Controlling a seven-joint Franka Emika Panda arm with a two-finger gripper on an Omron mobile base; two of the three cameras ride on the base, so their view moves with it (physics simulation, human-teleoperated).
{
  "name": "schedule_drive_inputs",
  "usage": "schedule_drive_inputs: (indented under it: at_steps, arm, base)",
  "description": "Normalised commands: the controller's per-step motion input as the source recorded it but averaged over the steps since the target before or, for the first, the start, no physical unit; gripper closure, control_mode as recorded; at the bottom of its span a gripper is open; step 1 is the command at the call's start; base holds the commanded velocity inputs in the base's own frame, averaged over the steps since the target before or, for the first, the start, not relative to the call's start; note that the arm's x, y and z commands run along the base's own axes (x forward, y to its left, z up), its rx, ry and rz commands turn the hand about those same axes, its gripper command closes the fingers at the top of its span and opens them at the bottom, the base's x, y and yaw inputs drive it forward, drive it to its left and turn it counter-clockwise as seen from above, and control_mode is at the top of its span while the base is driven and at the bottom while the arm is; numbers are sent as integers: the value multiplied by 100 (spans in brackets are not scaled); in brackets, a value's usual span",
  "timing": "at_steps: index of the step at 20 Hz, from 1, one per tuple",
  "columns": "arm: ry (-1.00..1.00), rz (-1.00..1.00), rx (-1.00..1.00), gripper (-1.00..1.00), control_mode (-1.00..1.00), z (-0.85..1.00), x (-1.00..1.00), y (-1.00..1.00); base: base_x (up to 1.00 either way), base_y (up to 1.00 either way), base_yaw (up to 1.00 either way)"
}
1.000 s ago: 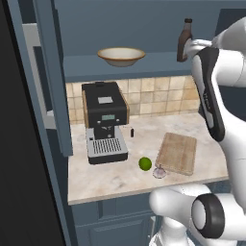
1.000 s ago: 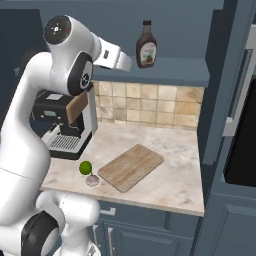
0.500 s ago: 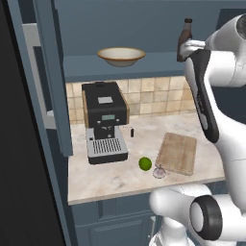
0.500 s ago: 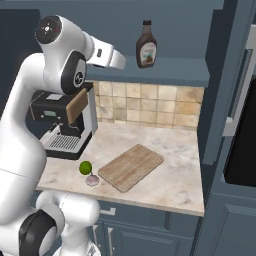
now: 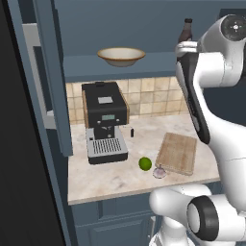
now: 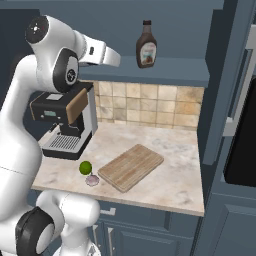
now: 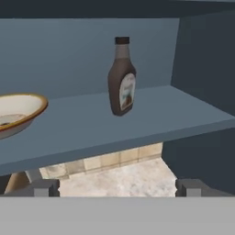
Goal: Open the cabinet. Place the bowl and condiment on the counter. Then place the lime and garlic on the cutting board.
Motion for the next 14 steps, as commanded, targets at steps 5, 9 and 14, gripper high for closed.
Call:
schedule_drive_inputs:
  at_steps: [5,9,14]
  arm:
    - [0,-6,-3,-100,-100,0,6,0]
    - [0,-6,0,-100,-100,0,14,0]
    - [0,-7,0,-100,-100,1,19,0]
  base:
    - [0,0,0]
    - [0,0,0]
    - [0,0,0]
